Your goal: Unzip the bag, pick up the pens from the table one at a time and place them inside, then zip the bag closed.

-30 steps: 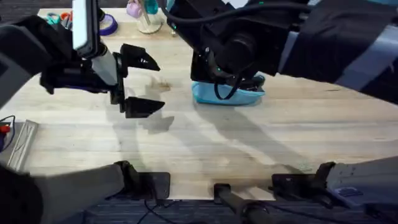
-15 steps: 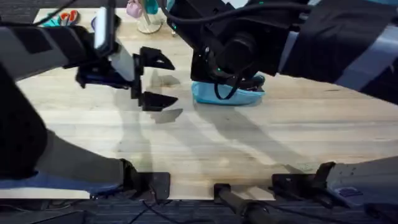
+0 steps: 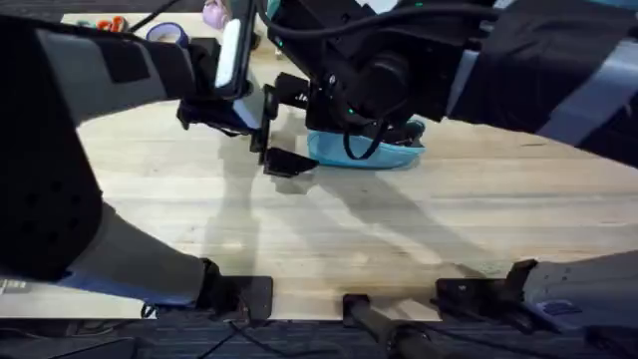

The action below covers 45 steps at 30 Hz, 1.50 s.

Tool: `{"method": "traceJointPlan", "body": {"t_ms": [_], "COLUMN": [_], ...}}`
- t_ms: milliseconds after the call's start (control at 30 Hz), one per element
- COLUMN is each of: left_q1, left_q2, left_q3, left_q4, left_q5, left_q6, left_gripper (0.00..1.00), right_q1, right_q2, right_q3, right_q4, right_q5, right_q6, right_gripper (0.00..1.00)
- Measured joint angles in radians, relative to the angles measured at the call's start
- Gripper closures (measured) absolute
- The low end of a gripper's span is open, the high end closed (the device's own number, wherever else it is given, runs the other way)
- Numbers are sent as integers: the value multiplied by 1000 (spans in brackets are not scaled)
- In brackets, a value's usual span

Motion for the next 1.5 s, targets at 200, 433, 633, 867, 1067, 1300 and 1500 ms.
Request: {"method": "traceJointPlan", "body": {"t_ms": [200,433,633,867,1067,1300,1500], "left_q1": [-38,-43,-43,-43,-43,-43,-43], "left_q2": [24,25,25,25,25,25,25], "left_q3": [0,0,0,0,0,0,0], "left_q4": [28,59,59,59,59,59,64], "left_q5": [0,0,0,0,0,0,0], "left_q6": [-54,-70,-73,-73,-73,-77,-82], "left_gripper": [7,7,8,8,7,195,736], "right_q1": [3,6,6,6,6,6,7], "right_q2": [0,0,0,0,0,0,0], "right_q3": [0,0,0,0,0,0,0], "right_q4": [0,0,0,0,0,0,0], "right_q5": [0,0,0,1,4,4,4], "right_q6": [0,0,0,0,0,0,0], "right_gripper": [969,969,969,969,970,969,969]}}
